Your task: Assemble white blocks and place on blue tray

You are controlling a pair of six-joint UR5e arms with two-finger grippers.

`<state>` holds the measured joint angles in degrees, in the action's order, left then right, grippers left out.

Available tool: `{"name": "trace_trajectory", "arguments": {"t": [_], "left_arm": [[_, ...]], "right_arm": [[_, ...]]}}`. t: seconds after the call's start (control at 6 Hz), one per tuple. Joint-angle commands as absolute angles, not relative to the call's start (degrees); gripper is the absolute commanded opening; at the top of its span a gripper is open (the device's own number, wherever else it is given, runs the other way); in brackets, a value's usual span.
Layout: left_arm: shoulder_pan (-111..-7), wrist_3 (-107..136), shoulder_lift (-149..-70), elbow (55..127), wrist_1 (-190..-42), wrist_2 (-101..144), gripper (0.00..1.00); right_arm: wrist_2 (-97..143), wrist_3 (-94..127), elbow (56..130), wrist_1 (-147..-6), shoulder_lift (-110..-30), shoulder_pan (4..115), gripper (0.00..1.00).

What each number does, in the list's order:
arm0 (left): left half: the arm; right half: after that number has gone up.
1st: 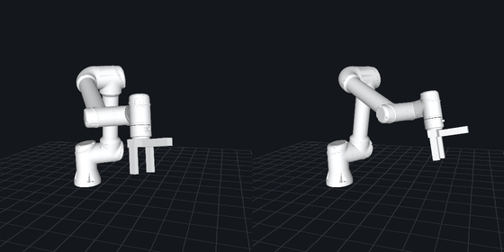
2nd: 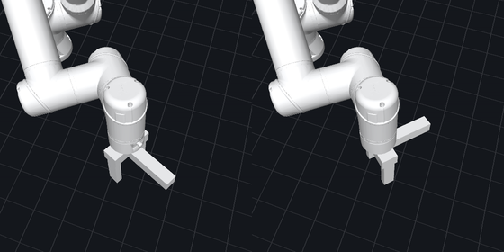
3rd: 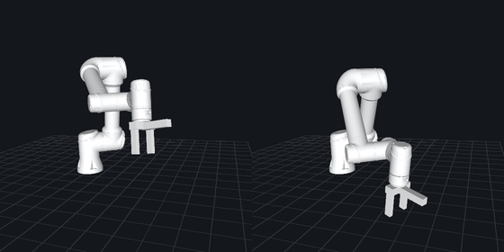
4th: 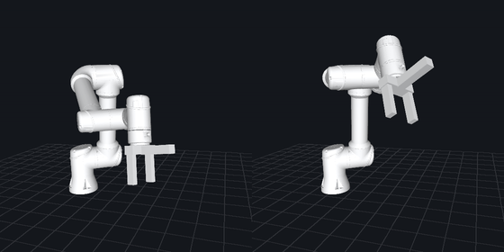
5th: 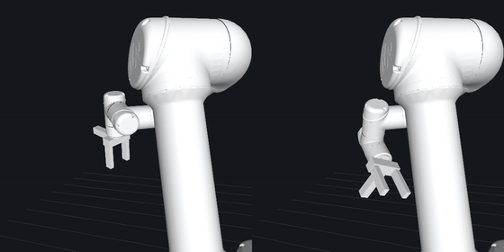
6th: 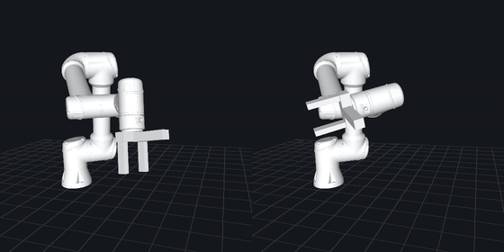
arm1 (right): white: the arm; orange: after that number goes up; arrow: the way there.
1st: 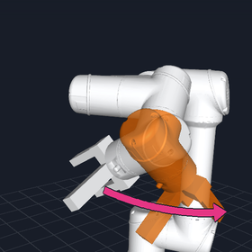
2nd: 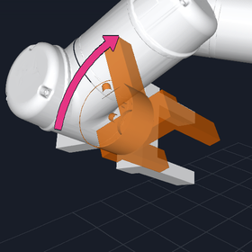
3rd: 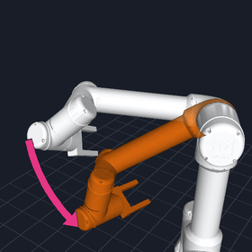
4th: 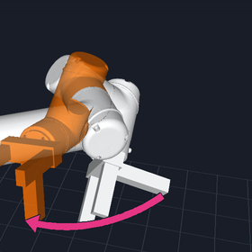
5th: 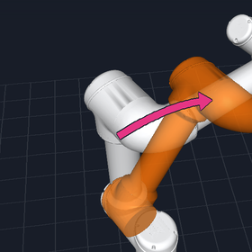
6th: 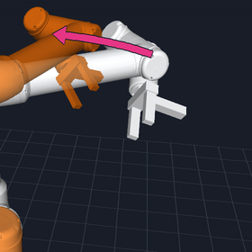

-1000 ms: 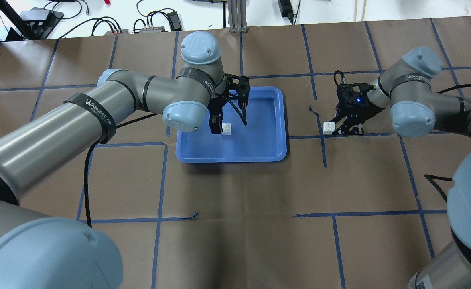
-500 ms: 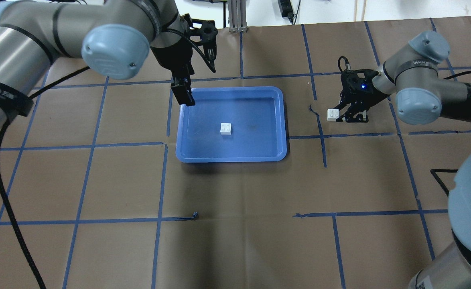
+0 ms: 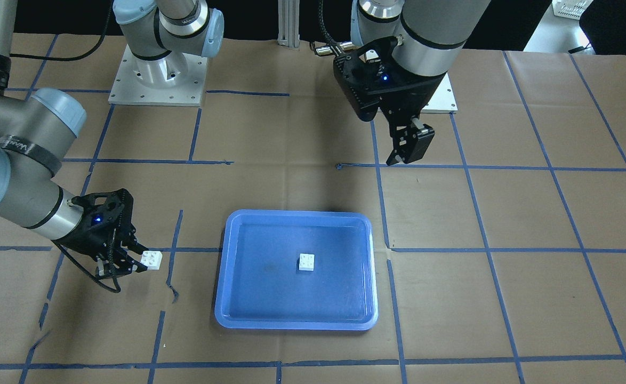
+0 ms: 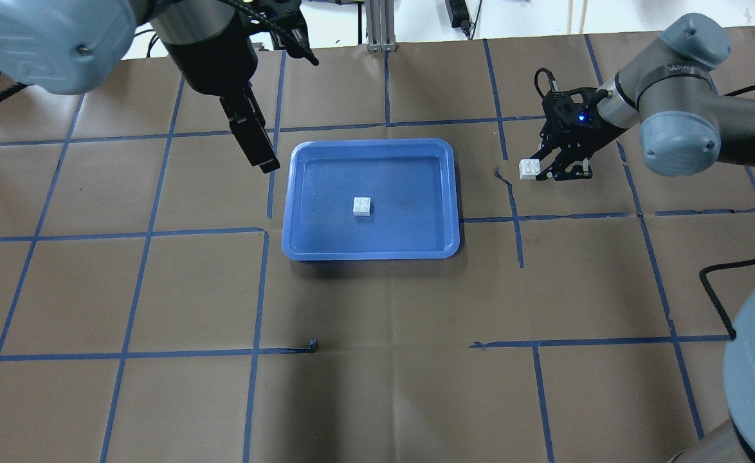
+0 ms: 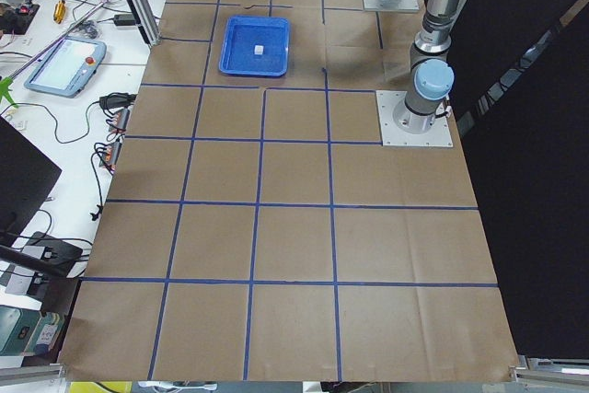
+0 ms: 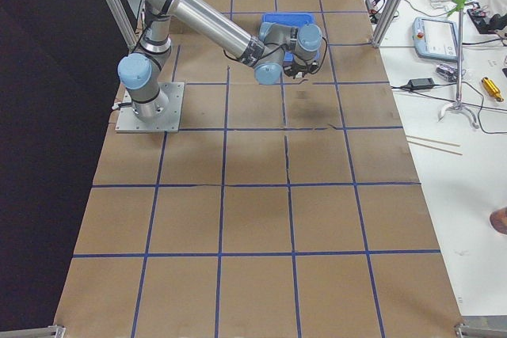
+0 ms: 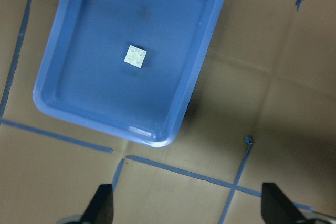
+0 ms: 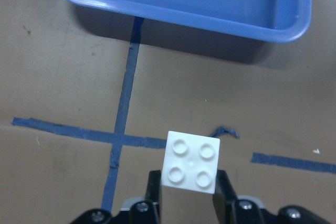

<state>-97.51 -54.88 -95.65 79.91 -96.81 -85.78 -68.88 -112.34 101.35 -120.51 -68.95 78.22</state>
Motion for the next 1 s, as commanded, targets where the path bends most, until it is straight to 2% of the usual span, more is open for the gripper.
{"name": "trace_trajectory", "arguments": {"t": [0.0, 0.17, 0.5, 0.83], "left_arm": [[-93.72, -37.9, -92.11, 82.95, -91.98, -89.96, 0.98], [-92.13, -24.92, -92.02, 83.66, -82.88, -93.05, 0.99], [-91.06, -11.75, -90.36, 88.13, -79.4, -92.99, 0.99], [-90.62, -7.38, -90.61, 87.9, -78.59, -92.9, 0.99]], "right_arm": [[-68.3, -108.15, 101.34, -120.32, -69.78, 83.73, 0.21], [-68.29, -101.41, 101.34, -121.11, -69.79, 86.8, 0.21], [-68.2, -90.58, 101.51, -125.14, -68.47, 91.65, 0.21], [-68.29, -81.69, 101.51, -133.2, -64.8, 97.27, 0.21]]}}
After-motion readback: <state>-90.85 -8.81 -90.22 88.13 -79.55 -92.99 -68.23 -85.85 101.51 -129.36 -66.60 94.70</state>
